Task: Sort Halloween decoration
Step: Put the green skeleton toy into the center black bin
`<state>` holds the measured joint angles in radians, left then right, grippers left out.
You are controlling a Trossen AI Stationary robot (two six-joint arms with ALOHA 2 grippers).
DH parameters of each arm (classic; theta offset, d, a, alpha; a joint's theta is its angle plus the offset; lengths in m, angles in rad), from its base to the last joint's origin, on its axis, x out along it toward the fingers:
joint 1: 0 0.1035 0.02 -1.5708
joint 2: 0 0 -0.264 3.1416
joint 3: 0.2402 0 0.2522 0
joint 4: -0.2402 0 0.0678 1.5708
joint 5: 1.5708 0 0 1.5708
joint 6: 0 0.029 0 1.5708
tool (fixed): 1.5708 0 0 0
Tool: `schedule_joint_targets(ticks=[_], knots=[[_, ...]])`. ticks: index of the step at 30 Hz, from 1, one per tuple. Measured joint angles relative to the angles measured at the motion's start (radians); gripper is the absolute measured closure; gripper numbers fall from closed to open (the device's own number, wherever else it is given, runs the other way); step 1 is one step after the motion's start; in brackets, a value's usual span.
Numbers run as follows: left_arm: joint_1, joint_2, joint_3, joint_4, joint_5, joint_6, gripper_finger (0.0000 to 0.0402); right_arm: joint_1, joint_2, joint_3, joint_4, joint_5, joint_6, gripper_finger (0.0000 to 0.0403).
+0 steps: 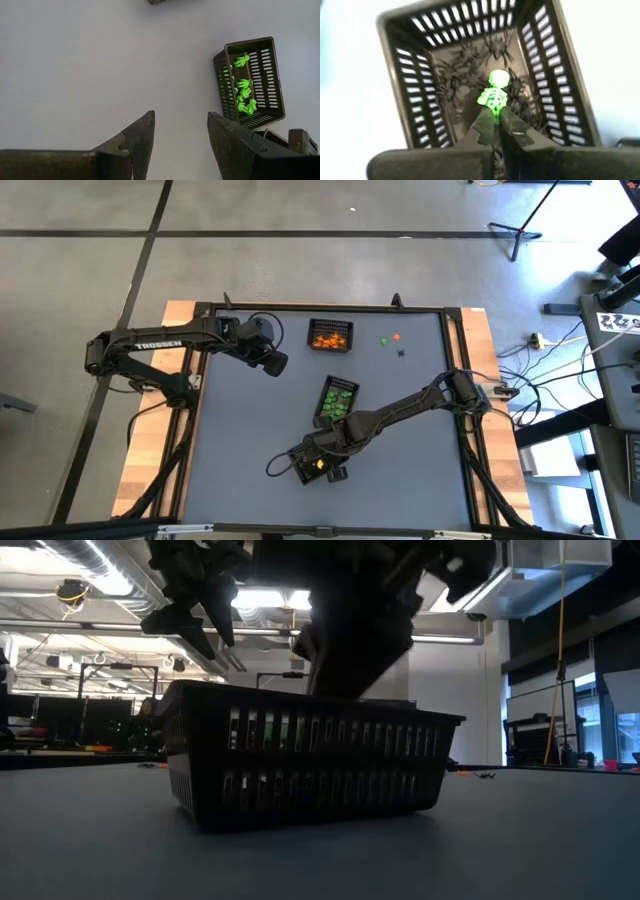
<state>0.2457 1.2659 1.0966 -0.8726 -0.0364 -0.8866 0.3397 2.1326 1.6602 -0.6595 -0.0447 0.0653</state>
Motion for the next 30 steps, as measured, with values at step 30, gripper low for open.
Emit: schedule_joint_targets(ticks=[30], knots=[[0.0, 0.0, 0.0, 0.0, 0.0, 0.0, 0.0226, -0.378, -0.457, -0.592, 0.32, -0.098, -0.04, 0.0331]])
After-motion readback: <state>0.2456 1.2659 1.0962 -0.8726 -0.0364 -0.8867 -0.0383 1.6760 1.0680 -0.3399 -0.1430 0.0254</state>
